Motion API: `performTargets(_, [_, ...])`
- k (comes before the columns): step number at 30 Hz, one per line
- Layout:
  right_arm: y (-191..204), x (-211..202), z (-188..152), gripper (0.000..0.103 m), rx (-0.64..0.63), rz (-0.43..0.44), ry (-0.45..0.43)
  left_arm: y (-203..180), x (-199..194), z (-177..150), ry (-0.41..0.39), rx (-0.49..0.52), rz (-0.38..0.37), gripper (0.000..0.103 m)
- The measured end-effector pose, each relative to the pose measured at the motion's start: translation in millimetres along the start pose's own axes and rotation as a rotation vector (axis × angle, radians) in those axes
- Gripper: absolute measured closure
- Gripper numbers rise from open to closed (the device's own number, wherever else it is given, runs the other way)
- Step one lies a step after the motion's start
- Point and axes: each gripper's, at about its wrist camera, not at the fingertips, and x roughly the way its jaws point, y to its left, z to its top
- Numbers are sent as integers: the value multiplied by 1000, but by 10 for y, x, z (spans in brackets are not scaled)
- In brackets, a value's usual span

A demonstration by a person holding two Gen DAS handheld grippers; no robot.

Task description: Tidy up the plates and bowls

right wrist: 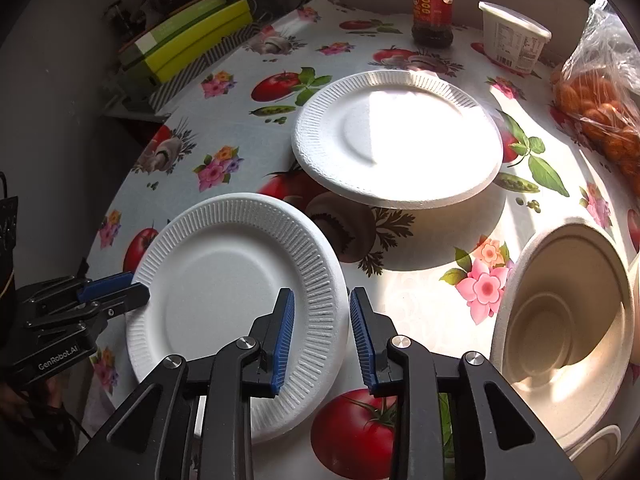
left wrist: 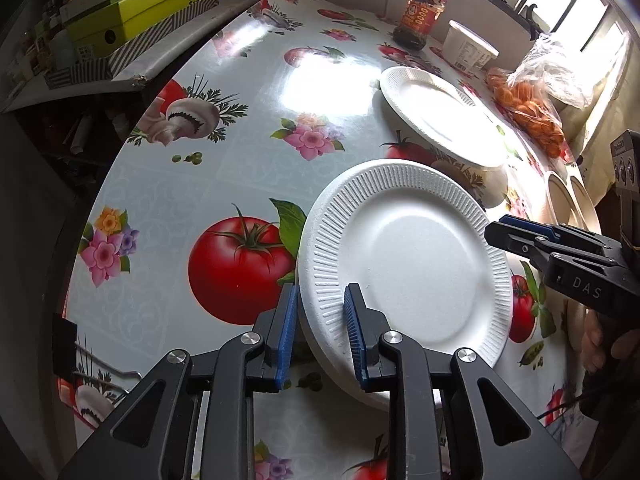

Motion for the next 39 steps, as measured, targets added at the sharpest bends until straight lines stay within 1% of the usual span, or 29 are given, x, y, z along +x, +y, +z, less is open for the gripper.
performTargets(10, [9, -5, 8, 72, -6, 1, -4, 5, -12, 19, -7, 0, 0, 73])
performTargets(11, [9, -6, 8, 72, -7, 2, -4, 7, -18, 23, -9, -2, -1, 68])
performTargets(13, [5, -10, 14, 72, -5, 2, -7, 14, -37, 39, -17, -6, -6, 61])
performTargets(20, [-53, -91, 74, 72, 4, 2, -36, 2, -97, 155, -40, -13, -9, 61])
performTargets(26, [-160, -228, 170, 71, 23, 1, -82, -85, -126, 323, -58, -11, -49, 61])
performTargets(30, [-240, -330, 269, 65, 31, 15, -120, -160, -120, 483, -68, -11, -70, 61])
performTargets(36, [-474, -423, 466, 65, 60, 1, -152, -307, -98, 709, -89, 2, -91, 61])
performTargets(39, [-643, -447, 592, 65, 80, -8, -160, -359, -10, 811, -67, -14, -104, 61])
